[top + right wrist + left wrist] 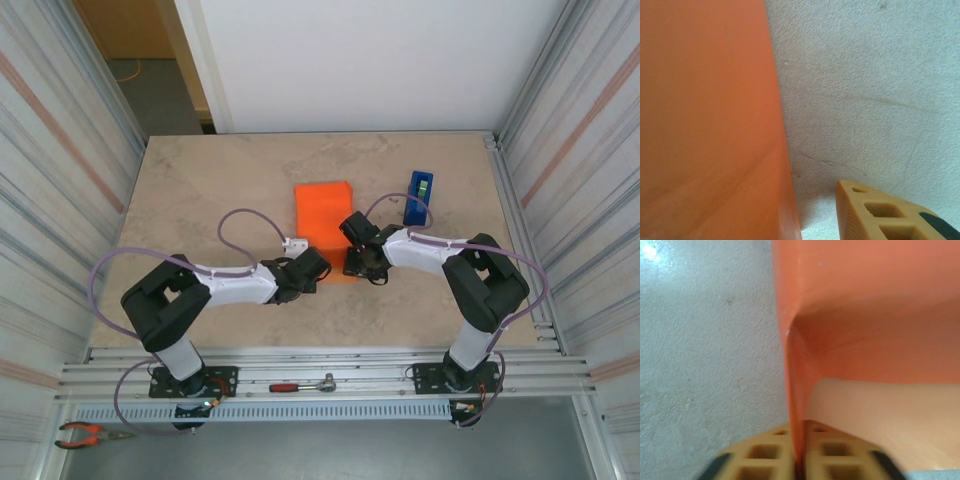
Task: Wrap the gift box in paper
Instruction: Fold the third fold of the wrapping paper on the gift box.
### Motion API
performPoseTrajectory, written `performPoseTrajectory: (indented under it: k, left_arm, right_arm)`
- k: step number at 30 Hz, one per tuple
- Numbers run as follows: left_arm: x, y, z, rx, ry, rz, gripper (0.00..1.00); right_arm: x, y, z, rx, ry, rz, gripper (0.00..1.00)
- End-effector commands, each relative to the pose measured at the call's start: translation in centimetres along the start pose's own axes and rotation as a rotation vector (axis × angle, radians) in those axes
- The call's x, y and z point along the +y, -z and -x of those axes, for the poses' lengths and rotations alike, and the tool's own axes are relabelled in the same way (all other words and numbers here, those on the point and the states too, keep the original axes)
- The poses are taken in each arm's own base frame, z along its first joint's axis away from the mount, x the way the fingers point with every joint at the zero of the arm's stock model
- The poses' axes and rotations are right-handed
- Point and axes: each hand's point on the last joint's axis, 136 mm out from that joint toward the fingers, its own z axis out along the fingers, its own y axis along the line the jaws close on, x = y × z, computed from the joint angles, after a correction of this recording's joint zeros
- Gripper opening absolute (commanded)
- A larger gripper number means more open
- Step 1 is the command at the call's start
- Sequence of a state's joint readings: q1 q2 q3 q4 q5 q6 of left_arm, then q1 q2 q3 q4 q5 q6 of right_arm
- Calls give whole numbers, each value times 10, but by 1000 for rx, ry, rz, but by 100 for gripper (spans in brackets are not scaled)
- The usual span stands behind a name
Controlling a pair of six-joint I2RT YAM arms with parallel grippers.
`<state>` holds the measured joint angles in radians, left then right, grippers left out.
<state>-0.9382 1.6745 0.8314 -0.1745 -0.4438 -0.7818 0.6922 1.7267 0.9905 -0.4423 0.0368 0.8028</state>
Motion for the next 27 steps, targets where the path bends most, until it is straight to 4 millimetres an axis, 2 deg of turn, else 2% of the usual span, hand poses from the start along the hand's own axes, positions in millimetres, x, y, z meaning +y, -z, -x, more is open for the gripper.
performPoseTrajectory:
  k: [1, 3, 7, 17, 21, 27]
  left_arm:
    - [3, 9, 10, -37, -7, 26, 38]
    - [10, 14, 13, -47, -1, 48, 49]
    - [12, 23, 23, -90, 4, 29, 55]
    - [1, 4, 46, -123, -36, 28, 56]
    - [-6, -4, 52, -133, -57, 40, 56]
    - [-6, -11, 49, -125, -64, 56, 54]
  right_arm:
    - [0, 4, -9, 24, 19, 6, 42]
    - [-1, 5, -10, 24, 21, 4, 42]
    - [-1, 12, -9, 14, 20, 7, 42]
    - [-5, 31, -5, -28, 6, 23, 46]
    - [-6, 31, 0, -35, -9, 27, 47]
    - [-1, 25, 12, -21, -34, 48, 48]
